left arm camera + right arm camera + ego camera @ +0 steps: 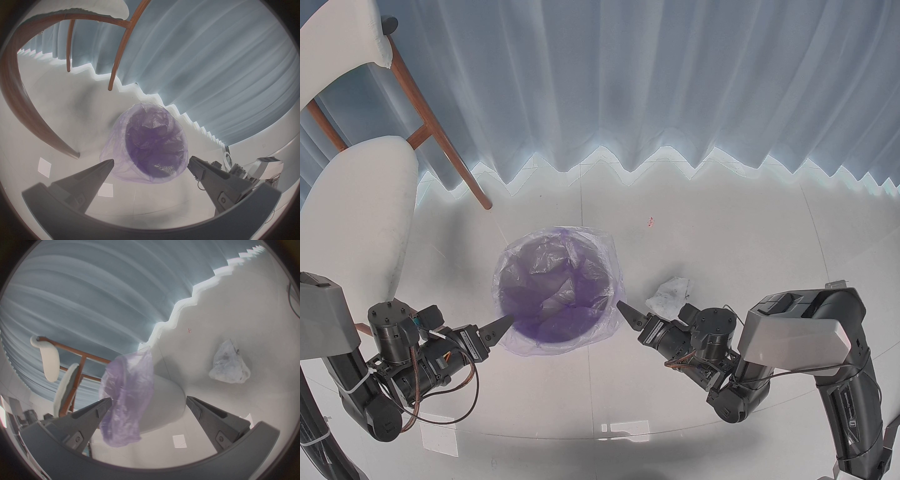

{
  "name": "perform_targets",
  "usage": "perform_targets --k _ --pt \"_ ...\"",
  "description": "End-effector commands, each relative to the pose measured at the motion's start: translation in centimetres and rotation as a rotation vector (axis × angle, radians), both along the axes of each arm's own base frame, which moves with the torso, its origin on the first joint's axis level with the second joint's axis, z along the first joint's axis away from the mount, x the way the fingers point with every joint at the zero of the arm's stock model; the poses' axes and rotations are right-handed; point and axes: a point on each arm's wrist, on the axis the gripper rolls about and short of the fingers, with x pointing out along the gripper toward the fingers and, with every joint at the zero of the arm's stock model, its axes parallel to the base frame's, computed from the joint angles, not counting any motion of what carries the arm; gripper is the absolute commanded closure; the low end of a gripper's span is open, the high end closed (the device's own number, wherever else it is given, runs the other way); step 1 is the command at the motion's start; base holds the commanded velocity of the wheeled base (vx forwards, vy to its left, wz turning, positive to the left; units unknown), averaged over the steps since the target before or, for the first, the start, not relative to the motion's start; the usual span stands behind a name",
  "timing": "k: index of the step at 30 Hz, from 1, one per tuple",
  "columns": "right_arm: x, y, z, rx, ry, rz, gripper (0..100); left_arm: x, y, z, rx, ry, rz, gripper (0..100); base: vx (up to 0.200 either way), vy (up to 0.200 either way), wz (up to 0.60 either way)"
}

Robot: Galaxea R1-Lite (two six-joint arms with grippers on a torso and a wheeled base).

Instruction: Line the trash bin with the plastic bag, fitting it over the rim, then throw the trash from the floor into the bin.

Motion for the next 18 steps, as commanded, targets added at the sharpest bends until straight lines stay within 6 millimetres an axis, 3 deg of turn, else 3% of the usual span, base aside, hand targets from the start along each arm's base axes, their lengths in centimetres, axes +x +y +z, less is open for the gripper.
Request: perform_targets --k 1,9,18 --pt "-1.1 0.6 2.3 0.050 -0.026 0.027 0 0.0 -0.2 -0.6 0.006 0.023 -0.007 0 0.000 0.000 0.00" --pt "-1.3 3.2 -0.6 0.023 0.002 0.083 0 0.0 -1.0 -1.2 0.033 0.038 0.001 0 0.000 0.000 0.00" --pt "-0.9 4.1 -1.1 0.030 -0.014 0.057 0 -0.1 -1.4 -1.3 0.035 0.042 -0.011 0 0.000 0.000 0.00"
